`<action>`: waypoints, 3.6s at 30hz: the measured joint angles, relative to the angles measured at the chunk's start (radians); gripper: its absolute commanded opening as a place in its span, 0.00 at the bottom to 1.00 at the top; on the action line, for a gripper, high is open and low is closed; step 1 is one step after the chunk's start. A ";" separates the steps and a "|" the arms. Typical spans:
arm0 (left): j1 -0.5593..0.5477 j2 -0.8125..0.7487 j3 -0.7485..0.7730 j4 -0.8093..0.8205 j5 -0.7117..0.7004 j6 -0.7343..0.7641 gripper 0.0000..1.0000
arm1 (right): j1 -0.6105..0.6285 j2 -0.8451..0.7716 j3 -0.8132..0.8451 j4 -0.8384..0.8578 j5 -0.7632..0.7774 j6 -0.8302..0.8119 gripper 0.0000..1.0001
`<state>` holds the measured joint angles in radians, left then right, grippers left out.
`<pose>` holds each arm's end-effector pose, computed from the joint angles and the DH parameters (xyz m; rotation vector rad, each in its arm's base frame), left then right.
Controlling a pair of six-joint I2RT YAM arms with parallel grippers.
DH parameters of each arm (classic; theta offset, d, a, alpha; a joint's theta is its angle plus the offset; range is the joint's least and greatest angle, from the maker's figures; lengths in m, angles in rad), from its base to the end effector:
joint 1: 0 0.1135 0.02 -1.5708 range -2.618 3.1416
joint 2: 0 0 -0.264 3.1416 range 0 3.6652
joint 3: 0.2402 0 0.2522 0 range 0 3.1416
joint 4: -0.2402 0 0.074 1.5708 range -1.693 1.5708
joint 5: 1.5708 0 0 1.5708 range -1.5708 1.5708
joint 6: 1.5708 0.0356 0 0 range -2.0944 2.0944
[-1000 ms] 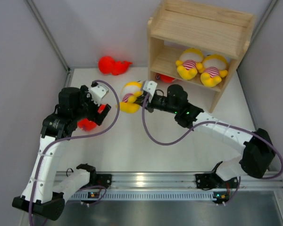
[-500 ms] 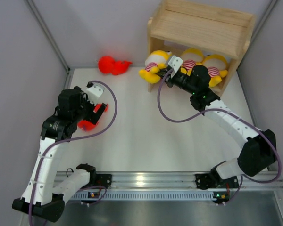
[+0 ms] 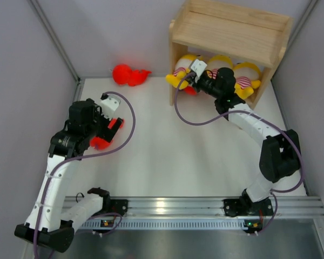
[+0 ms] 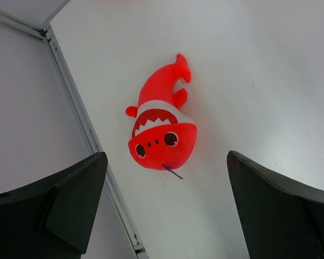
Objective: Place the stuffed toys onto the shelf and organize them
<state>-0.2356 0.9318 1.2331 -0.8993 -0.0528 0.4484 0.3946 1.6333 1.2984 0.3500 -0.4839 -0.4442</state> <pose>0.1650 -0.0377 0.3937 0.7002 2.0575 0.1791 0.3565 0.1664 0.3547 -0.9669 1.2334 0.3368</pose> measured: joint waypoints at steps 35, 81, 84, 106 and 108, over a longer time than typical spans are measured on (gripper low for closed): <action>0.000 0.023 -0.014 0.000 0.006 0.001 0.99 | -0.014 0.002 -0.011 0.039 0.276 0.026 0.83; 0.164 0.601 -0.305 0.392 -0.381 0.089 0.00 | 0.029 -0.300 -0.062 -0.193 0.189 0.025 1.00; 0.178 0.504 -0.311 0.356 -0.237 0.130 0.00 | 0.039 -0.324 -0.051 -0.243 0.119 0.021 0.99; 0.129 0.018 -0.086 -0.172 0.644 0.313 0.00 | 0.397 -0.172 0.272 -0.812 -0.234 -0.343 0.99; 0.128 0.007 -0.079 -0.176 0.652 0.310 0.00 | 0.428 -0.137 0.290 -0.846 -0.235 -0.366 0.98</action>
<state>-0.1074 0.9390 1.1542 -1.0752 0.5991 0.7586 0.8223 1.4963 1.5883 -0.4961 -0.7193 -0.8104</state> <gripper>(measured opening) 0.091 0.990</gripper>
